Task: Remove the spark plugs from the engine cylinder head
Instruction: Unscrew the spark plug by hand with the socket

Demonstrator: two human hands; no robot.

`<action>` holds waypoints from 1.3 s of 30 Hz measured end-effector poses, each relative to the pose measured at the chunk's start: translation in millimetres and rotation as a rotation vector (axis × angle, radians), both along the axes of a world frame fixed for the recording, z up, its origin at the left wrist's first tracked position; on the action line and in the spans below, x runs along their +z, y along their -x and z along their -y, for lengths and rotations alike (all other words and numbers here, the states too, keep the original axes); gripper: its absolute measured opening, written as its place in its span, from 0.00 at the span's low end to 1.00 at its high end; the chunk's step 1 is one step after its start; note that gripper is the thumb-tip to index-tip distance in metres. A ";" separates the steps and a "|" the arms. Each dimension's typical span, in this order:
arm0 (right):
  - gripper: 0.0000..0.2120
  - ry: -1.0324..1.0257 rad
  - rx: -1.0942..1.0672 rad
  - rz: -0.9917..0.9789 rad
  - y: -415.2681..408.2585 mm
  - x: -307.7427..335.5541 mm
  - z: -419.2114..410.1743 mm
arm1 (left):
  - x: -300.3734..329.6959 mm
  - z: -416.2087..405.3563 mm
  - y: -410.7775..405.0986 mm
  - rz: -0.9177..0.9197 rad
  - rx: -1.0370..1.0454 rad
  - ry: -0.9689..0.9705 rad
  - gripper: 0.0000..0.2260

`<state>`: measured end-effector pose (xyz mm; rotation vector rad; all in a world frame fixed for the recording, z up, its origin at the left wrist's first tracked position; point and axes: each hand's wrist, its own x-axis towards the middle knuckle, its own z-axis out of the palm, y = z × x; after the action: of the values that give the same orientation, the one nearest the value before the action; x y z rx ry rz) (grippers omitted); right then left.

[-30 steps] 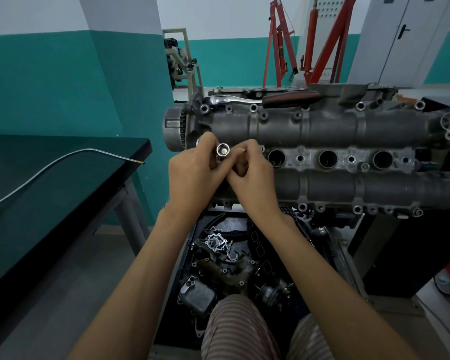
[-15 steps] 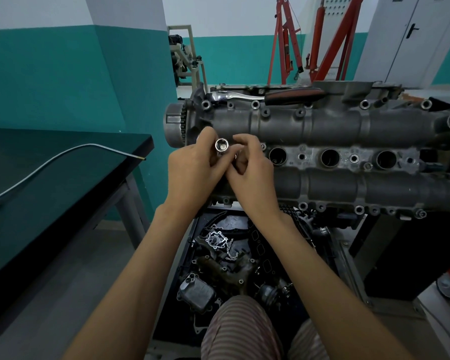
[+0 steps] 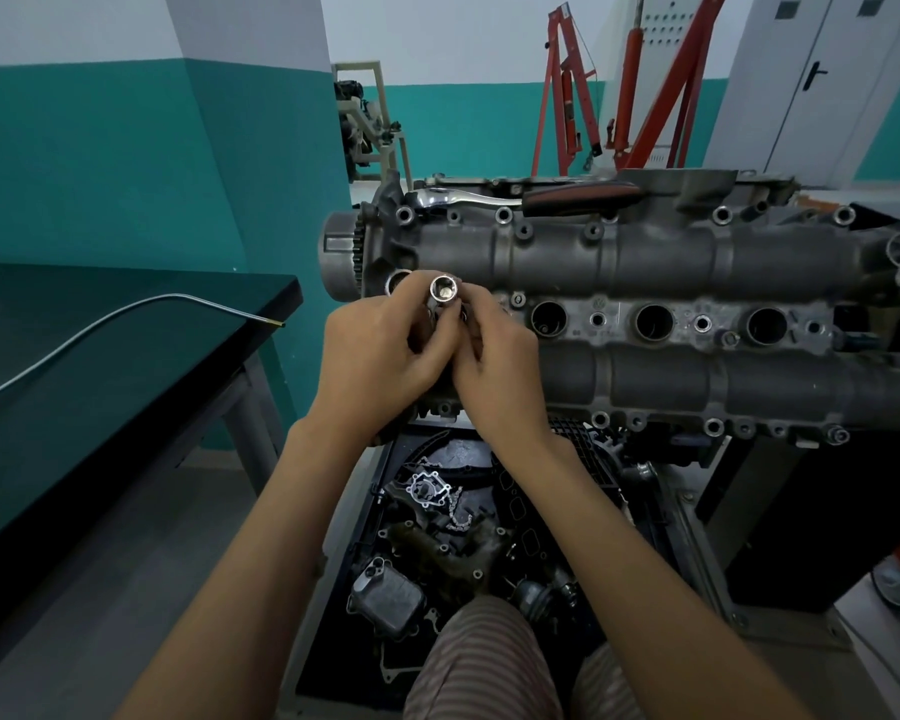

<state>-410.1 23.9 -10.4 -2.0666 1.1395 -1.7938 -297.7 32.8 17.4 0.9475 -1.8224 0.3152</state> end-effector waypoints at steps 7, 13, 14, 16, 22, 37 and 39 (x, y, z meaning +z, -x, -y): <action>0.09 -0.059 -0.035 0.067 0.3 -2.7 5.4 | -3.1 5.4 5.5 -0.059 0.069 0.061 0.17; 0.03 -0.027 -0.023 0.061 0.4 -3.1 5.2 | -4.7 6.0 5.1 -0.064 0.072 0.066 0.17; 0.02 -0.020 -0.019 0.052 0.6 -3.4 4.9 | -4.4 5.4 4.9 -0.065 0.058 0.059 0.16; 0.03 -0.001 -0.006 0.043 1.0 -4.1 4.3 | -4.2 3.7 3.5 -0.045 0.019 0.057 0.13; 0.13 0.050 -0.031 -0.016 -0.6 -3.3 3.7 | -3.1 3.5 2.1 -0.036 0.025 0.048 0.12; 0.03 0.022 0.001 0.055 0.2 -5.2 1.9 | -4.1 2.5 1.1 -0.052 -0.017 0.040 0.09; 0.06 0.046 -0.009 0.025 -0.3 -4.6 2.6 | -4.6 4.1 2.2 -0.067 0.018 0.048 0.11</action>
<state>-409.7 21.3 -15.0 -2.0608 1.1131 -1.8623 -299.9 28.7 12.8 0.9310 -1.7389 0.3330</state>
